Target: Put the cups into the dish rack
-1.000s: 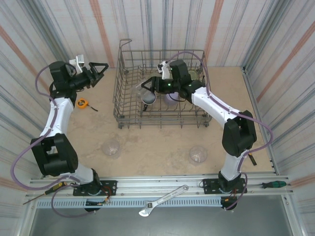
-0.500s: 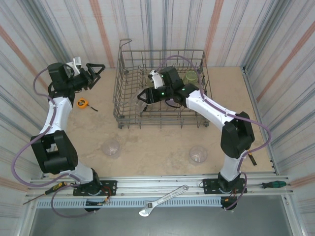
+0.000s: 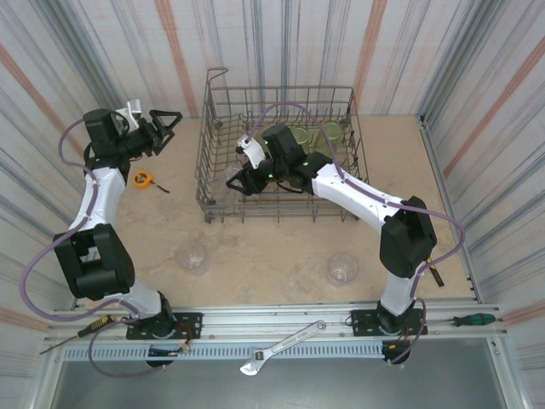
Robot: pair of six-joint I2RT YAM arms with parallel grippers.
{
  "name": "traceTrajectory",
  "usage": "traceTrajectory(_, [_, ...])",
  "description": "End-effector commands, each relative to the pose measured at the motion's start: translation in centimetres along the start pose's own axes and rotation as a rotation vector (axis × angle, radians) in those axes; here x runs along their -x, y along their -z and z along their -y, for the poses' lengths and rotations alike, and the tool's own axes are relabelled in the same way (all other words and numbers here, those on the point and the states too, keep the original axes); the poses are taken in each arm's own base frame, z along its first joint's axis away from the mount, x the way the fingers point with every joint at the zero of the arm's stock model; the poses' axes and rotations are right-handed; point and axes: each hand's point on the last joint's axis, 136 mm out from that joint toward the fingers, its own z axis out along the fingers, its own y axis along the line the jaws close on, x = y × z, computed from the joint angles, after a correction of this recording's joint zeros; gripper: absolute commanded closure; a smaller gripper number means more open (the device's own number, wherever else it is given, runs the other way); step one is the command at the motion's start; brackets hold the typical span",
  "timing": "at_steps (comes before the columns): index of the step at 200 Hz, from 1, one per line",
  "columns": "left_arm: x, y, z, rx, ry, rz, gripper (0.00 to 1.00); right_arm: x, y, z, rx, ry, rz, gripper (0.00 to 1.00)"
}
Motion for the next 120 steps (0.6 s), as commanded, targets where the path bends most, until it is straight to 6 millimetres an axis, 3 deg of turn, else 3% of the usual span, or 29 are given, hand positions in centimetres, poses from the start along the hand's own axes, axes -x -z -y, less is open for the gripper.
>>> traceTrajectory(1, [0.7,0.2,0.7,-0.018,-0.021,0.011,0.01,0.5,0.6,-1.0,0.014,0.101,0.011,0.58])
traceTrajectory(120, [0.6,0.2,0.6,-0.022,-0.011,0.015,0.01,-1.0,-2.8,0.0,0.0,0.207,-0.067,0.6])
